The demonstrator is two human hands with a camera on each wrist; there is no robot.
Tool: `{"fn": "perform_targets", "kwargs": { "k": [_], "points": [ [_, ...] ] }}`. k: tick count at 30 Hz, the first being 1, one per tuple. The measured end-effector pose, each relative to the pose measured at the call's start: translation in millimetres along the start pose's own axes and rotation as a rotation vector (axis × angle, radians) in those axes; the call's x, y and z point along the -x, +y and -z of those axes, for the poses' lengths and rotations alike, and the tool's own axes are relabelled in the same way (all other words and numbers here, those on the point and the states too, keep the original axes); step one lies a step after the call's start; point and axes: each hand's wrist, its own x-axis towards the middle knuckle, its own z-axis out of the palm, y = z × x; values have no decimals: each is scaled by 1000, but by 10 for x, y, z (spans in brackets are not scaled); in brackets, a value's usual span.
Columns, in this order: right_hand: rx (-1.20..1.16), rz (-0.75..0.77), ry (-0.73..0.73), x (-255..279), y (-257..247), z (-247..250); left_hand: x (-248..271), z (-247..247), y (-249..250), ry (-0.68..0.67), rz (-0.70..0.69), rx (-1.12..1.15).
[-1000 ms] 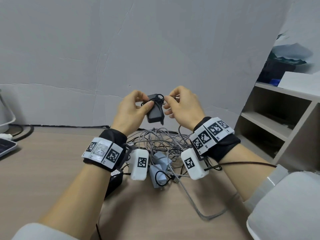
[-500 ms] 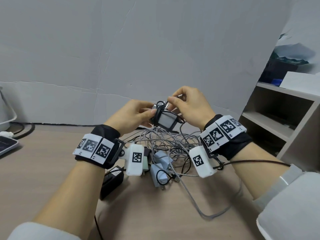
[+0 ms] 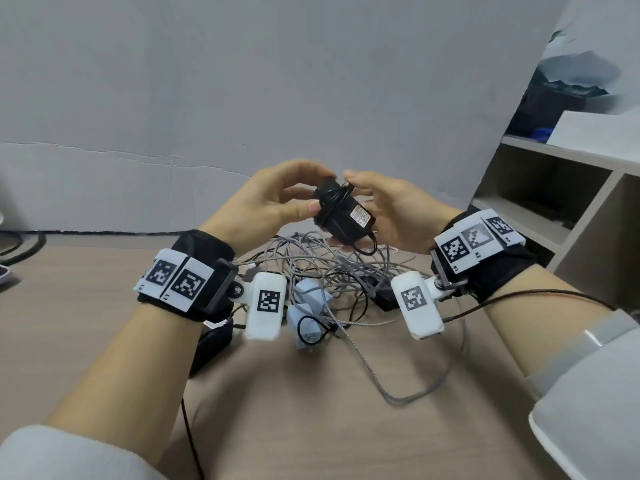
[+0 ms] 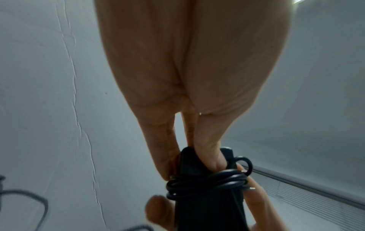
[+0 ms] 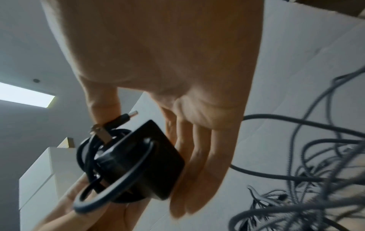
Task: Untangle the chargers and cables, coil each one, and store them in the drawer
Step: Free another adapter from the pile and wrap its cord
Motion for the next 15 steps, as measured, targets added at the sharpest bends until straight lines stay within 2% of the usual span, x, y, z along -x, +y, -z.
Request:
{"fn": "perform_targets", "kwargs": {
  "k": [2,5,12,15],
  "points": [
    [-68,-29,-37,126,95,65,-2,-134,20,-31,4,54],
    [-87,-23,4,363,173,161,-17,-401,46,-40,19,123],
    [-213,94,251,964,316,394,-175,-1041,310,105,121,38],
    [-205,122,360,1245,321,482,-189,-1321,469,44,139,47]
  ]
}}
